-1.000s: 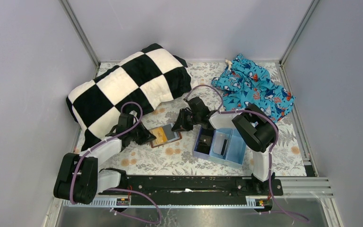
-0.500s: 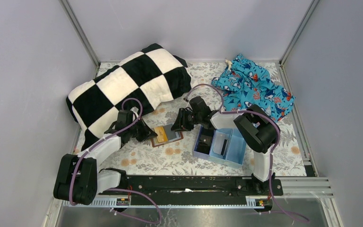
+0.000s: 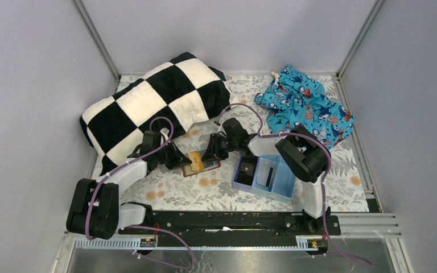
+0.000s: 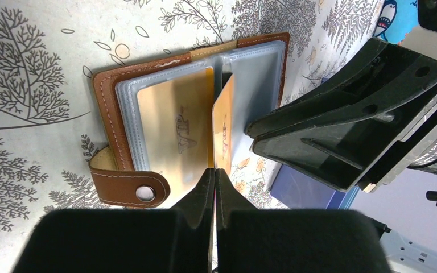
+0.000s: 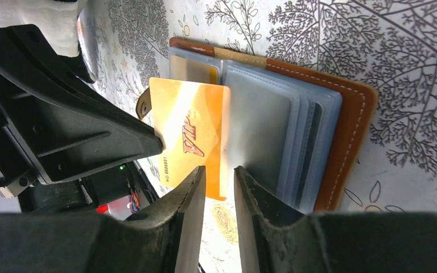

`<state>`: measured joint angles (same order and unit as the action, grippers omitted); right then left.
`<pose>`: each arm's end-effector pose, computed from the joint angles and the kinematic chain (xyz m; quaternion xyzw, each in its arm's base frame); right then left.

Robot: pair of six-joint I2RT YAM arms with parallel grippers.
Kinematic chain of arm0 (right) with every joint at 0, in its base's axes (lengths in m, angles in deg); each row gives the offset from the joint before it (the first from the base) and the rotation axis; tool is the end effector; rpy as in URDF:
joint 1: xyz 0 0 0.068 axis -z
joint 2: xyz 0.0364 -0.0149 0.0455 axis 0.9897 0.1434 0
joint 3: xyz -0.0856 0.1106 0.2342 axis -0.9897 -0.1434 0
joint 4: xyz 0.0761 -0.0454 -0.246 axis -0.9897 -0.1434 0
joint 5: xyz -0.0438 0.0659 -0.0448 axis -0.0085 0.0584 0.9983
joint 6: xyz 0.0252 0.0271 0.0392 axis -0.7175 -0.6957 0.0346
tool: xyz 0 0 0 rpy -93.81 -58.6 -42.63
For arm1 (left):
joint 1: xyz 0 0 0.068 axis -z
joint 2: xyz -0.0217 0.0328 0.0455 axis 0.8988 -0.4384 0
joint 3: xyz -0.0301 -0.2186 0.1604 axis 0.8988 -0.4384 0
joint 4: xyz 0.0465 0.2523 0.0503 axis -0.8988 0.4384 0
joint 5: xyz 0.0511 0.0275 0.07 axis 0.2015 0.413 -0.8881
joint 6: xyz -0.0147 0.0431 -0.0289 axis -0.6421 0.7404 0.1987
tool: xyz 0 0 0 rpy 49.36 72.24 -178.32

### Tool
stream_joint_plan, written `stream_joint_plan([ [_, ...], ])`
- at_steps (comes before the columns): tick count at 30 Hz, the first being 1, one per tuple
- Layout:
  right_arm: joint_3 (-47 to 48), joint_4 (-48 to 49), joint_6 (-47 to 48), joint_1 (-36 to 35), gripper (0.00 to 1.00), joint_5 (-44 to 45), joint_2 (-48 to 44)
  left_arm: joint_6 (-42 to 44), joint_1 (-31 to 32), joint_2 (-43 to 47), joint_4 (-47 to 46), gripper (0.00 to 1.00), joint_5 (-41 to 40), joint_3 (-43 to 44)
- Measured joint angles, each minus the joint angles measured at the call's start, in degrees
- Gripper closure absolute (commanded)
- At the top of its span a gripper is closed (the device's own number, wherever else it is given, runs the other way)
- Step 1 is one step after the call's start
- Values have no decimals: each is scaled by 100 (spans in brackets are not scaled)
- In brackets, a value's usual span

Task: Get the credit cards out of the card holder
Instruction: Remove the credit card from the card holder.

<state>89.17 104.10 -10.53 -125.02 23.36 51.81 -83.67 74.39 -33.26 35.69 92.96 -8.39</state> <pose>0.2846 0.2928 0.1321 -0.1119 0.8573 0.4775 0.1566 0.2118 -0.0561 0.1553 -0.1902 0.8945 -0.3594 0.1858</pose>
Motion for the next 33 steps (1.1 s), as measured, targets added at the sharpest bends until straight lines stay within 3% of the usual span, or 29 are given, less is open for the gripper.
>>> stream_joint_plan([
  [7, 208, 2, -17, -39, 71, -59, 210, -9, -17, -170, -190, 100, 175, 0],
  [14, 227, 11, -24, -44, 71, -76, 247, -61, -37, -470, -446, 80, 365, -2],
  [18, 243, 28, -48, -52, 71, -151, 284, -157, -26, -599, -645, 76, 505, -2],
  [20, 243, 28, -52, -52, 71, -155, 286, -197, -26, -632, -723, 79, 555, -2],
  [23, 243, 28, -66, -52, 71, -166, 289, -243, -11, -645, -798, 100, 597, -2],
  [30, 243, 24, -70, -55, 65, -188, 286, -118, 4, -625, -431, 100, 498, 122],
  [33, 245, -42, -59, -50, 53, -195, 221, 129, 7, -409, 363, 100, 229, 435],
])
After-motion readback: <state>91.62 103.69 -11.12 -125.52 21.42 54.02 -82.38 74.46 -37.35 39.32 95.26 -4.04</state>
